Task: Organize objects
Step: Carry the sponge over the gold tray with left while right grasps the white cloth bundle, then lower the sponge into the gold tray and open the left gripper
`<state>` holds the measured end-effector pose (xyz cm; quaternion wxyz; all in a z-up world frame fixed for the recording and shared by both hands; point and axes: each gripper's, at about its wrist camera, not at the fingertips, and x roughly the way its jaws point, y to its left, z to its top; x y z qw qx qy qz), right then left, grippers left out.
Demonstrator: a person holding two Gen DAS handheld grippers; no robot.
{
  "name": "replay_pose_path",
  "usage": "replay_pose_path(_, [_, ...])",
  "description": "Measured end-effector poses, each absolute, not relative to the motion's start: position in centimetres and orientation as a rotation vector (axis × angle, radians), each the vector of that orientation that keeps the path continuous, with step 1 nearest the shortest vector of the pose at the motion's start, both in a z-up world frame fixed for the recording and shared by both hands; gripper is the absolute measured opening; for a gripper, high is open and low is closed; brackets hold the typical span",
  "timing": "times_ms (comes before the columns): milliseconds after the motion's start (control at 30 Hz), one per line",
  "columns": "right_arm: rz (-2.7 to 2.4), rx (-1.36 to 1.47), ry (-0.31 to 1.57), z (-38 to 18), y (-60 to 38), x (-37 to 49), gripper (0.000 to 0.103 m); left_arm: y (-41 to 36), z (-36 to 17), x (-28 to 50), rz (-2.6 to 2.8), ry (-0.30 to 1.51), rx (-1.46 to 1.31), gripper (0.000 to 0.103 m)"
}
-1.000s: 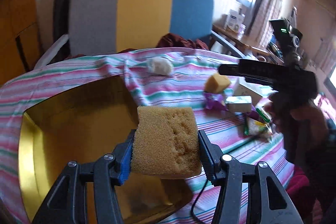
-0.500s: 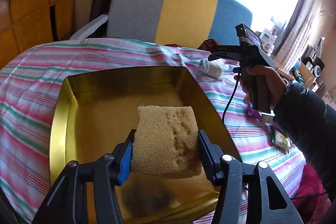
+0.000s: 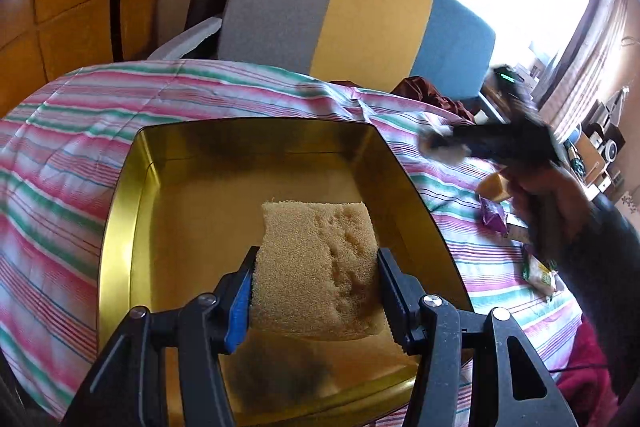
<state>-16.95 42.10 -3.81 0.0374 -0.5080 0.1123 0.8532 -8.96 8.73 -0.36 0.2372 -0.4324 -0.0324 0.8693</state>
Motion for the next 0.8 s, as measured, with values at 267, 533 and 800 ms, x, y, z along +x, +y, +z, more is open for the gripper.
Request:
replay_pose_path(267, [2.632,-1.602,0.255,-4.2,41.0,-5.5,0.059,5.8,-0.4,-10.7,2.430,-0.131,-1.225,0.056])
replay_pose_path(533, [2.625,-1.556,0.269,-6.6,42.0,-1.3,0.059,5.3,-0.8,-16.4,2.483,-0.056,-1.290,0.056])
replay_pose_path(800, [2.692,-1.507,0.250,-5.6,41.6,-1.1,0.059,6.5,-4.4,-21.9,2.520,0.063,-1.432,0.056])
